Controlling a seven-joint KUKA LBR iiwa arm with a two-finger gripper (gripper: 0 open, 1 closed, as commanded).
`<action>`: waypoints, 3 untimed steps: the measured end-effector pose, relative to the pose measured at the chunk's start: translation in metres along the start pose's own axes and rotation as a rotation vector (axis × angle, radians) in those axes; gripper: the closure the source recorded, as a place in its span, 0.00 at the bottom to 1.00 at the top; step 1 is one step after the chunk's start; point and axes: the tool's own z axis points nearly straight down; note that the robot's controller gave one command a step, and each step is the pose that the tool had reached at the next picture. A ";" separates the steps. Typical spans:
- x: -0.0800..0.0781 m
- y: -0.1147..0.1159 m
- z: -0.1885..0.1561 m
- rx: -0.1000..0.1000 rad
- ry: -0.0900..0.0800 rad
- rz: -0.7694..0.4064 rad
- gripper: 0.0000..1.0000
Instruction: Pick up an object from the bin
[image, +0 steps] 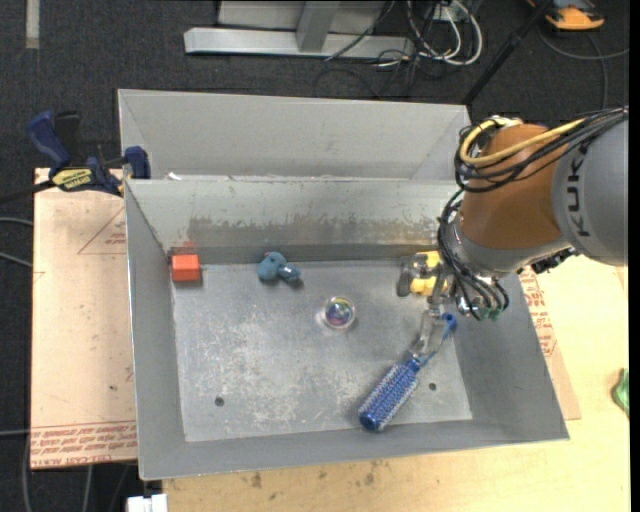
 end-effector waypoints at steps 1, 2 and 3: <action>0.055 -0.016 0.082 0.000 0.001 0.092 0.00; 0.052 -0.015 0.078 0.000 -0.007 0.089 1.00; 0.033 -0.026 -0.052 0.002 -0.017 0.058 1.00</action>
Offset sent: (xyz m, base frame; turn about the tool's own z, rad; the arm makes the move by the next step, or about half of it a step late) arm -0.0533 -0.0149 -0.0781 0.0901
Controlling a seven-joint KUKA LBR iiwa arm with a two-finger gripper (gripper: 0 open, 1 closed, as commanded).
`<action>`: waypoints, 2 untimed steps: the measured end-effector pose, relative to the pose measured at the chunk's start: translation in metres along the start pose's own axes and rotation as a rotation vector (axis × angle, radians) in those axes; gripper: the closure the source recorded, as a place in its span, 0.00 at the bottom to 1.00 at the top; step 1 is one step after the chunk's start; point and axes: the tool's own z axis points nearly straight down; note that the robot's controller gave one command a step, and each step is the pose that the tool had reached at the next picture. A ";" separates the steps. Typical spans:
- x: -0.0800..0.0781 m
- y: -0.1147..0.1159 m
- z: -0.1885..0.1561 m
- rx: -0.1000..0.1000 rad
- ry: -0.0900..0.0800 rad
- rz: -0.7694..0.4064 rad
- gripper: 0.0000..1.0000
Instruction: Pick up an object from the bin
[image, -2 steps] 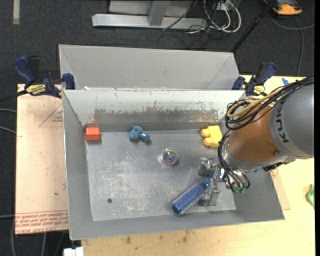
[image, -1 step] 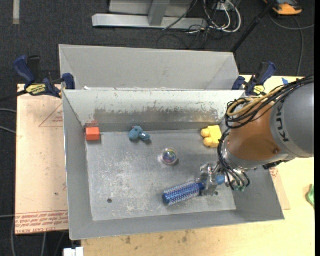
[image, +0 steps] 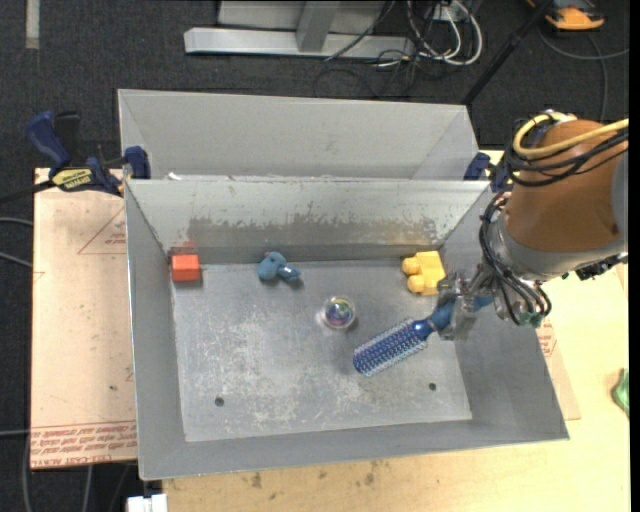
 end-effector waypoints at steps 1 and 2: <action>0.002 0.001 0.004 -0.001 0.008 -0.001 0.00; 0.029 0.036 0.131 -0.003 0.009 -0.175 0.00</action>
Offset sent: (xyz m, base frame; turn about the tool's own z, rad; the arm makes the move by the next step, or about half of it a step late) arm 0.0000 0.0000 0.0000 0.0000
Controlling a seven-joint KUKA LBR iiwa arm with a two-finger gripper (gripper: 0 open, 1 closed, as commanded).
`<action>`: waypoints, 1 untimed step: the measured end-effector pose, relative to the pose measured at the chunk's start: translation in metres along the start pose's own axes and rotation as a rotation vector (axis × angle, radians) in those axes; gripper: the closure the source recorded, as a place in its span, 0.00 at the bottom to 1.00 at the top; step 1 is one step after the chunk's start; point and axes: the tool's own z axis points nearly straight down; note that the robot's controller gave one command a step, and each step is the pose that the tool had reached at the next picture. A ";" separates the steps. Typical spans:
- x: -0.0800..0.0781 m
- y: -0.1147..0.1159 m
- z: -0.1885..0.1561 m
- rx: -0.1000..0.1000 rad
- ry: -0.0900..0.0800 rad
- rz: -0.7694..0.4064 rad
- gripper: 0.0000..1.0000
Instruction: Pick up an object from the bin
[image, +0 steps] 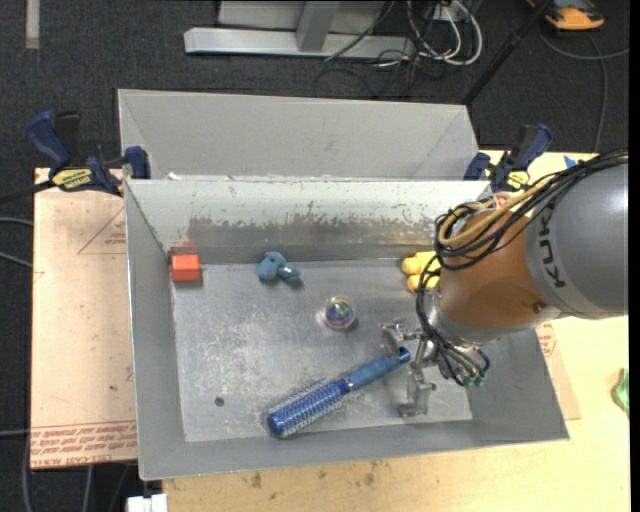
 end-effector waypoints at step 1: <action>-0.001 -0.001 -0.003 0.001 0.000 -0.001 1.00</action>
Offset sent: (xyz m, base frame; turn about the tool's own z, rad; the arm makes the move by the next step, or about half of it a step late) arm 0.0000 0.0000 0.0000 0.0000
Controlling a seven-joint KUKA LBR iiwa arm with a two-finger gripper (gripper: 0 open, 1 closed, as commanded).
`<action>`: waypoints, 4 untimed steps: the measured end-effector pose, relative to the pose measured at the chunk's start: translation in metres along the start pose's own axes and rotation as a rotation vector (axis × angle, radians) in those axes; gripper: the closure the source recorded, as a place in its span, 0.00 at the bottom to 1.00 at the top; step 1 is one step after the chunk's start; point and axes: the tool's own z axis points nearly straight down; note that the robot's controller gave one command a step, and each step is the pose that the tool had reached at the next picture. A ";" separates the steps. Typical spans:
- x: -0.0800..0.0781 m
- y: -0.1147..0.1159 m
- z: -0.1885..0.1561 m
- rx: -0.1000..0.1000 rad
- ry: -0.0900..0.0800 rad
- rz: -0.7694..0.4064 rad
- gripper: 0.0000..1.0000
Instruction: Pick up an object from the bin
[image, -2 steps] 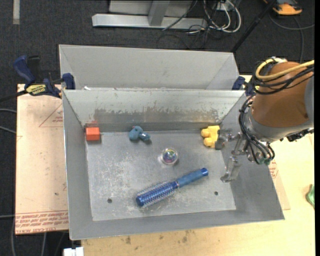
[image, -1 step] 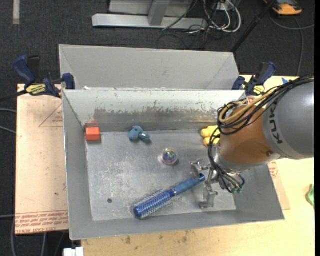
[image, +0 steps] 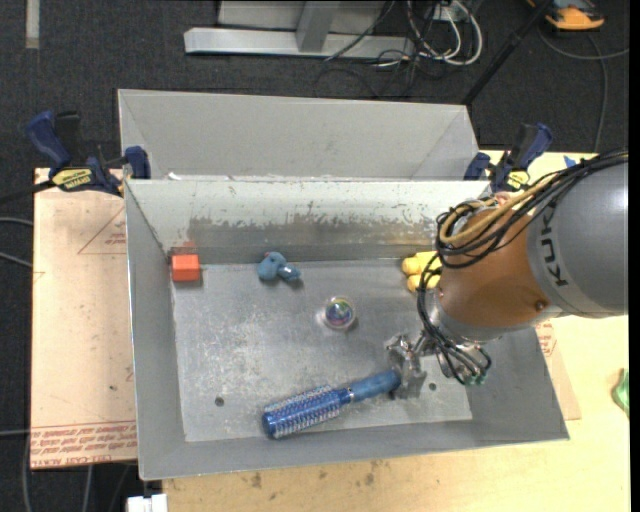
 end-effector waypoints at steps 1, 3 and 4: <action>0.000 0.001 0.001 -0.001 -0.001 -0.001 0.00; -0.035 -0.013 -0.029 -0.002 -0.005 -0.401 0.00; -0.009 0.033 0.003 -0.006 0.005 -0.472 0.00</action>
Offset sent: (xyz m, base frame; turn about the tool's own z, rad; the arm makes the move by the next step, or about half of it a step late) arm 0.0000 0.0000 0.0000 0.0000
